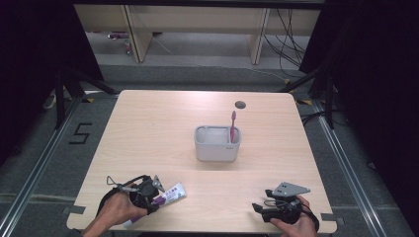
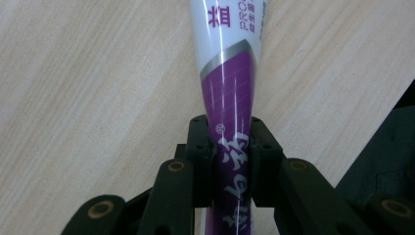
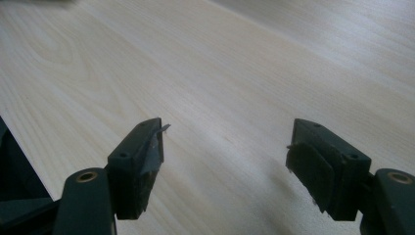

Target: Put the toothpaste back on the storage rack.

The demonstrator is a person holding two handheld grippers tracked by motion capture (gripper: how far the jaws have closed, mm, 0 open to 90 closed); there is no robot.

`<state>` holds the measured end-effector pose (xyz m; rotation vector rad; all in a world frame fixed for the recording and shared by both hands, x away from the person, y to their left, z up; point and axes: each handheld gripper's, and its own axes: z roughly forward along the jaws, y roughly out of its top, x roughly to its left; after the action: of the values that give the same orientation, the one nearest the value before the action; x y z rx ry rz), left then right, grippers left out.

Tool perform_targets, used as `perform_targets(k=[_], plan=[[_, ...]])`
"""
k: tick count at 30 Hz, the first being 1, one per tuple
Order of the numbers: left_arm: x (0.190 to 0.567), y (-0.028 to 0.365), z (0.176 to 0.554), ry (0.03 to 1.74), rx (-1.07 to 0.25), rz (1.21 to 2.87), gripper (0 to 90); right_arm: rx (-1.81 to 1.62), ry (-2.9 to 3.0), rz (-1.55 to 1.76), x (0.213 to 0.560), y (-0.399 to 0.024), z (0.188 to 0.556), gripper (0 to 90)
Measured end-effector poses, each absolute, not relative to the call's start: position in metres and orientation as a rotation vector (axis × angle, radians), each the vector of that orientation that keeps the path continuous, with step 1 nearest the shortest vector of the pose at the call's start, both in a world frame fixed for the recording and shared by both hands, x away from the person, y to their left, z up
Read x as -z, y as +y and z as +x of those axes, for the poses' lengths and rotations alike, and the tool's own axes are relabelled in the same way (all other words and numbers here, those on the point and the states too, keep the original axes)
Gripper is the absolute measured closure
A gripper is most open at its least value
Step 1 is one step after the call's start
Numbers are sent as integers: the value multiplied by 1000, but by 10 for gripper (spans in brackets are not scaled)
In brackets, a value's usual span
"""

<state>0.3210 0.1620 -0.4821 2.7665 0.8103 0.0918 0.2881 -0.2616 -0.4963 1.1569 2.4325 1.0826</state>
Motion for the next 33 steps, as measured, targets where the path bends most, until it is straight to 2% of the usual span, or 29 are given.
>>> perform_targets(k=[10, 20, 28, 33], plan=[[482, 165, 322, 802, -49, 2758, 756, -1088, 2432, 1165, 496, -263, 289, 295], [476, 164, 324, 782, -76, 2750, 756, -1087, 2432, 1162, 496, -263, 289, 295], [458, 167, 329, 775, -104, 2673, 756, -1087, 2433, 1164, 496, -263, 289, 295], [446, 169, 331, 827, -117, 2581, 755, -1088, 2432, 1164, 496, -263, 289, 295]])
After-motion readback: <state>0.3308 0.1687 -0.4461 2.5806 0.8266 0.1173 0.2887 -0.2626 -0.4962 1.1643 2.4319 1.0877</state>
